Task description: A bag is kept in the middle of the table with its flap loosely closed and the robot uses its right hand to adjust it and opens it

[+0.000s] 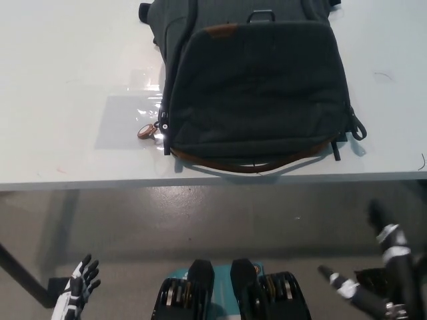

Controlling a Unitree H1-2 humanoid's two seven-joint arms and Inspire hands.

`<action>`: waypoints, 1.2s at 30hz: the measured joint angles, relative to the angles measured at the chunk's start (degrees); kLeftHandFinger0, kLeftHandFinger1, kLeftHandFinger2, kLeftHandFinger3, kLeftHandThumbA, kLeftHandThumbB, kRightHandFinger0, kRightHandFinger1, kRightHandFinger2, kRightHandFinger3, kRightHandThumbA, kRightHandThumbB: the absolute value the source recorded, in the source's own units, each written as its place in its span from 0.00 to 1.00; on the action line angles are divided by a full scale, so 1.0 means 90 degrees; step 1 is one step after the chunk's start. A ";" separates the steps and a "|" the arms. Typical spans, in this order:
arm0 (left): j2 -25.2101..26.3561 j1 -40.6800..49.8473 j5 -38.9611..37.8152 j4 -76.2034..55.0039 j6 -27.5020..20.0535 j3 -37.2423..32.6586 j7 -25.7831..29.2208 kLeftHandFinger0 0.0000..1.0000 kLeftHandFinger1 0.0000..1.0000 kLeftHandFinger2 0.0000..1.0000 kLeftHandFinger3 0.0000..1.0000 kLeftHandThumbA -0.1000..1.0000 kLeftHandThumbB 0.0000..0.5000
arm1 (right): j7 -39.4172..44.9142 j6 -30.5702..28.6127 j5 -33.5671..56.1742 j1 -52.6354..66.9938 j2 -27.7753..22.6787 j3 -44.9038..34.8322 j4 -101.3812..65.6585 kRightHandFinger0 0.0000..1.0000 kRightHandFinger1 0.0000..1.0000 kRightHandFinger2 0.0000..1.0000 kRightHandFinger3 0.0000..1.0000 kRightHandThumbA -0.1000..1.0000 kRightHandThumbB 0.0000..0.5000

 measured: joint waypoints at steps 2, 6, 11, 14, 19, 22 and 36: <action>-0.0004 0.0065 -0.0003 -0.0001 -0.0025 -0.0002 -0.0004 1.00 1.00 1.00 1.00 1.00 1.00 | 0.0001 0.0049 0.0001 -0.0057 -0.0103 -0.0126 -0.0410 1.00 1.00 1.00 1.00 1.00 0.92; -0.0017 0.0180 0.0010 -0.0001 -0.0085 -0.0013 -0.0003 1.00 1.00 1.00 1.00 1.00 1.00 | 0.0005 0.0292 -0.0035 -0.0591 -0.0453 -0.0447 -0.0933 1.00 1.00 1.00 1.00 1.00 0.96; -0.0017 0.0209 0.0015 0.0000 -0.0150 -0.0014 -0.0004 1.00 1.00 1.00 1.00 1.00 1.00 | 0.0055 0.0899 -0.0190 -0.1692 -0.0856 -0.0654 -0.1163 1.00 1.00 1.00 1.00 1.00 1.00; -0.0017 0.0207 0.0015 0.0000 -0.0150 -0.0014 -0.0005 1.00 1.00 1.00 1.00 1.00 1.00 | 0.0126 0.1330 -0.0189 -0.2348 -0.1001 -0.0653 -0.1158 1.00 1.00 1.00 1.00 1.00 0.87; -0.0017 0.0214 0.0005 0.0013 -0.0151 -0.0010 -0.0028 1.00 1.00 1.00 1.00 1.00 1.00 | 0.0262 0.2044 -0.0162 -0.3207 -0.1153 -0.0648 -0.1058 1.00 1.00 1.00 1.00 1.00 0.83; -0.0016 0.0233 0.0004 0.0015 -0.0151 -0.0005 -0.0032 1.00 1.00 1.00 1.00 1.00 1.00 | 0.0367 0.2477 -0.0053 -0.3635 -0.1186 -0.0639 -0.0826 1.00 1.00 1.00 1.00 1.00 0.85; -0.0002 0.0462 -0.0017 0.0015 -0.0222 0.0022 -0.0076 1.00 1.00 1.00 1.00 1.00 1.00 | 0.1269 0.3626 0.0641 -0.6026 -0.1443 -0.0251 0.2551 1.00 1.00 1.00 1.00 1.00 0.87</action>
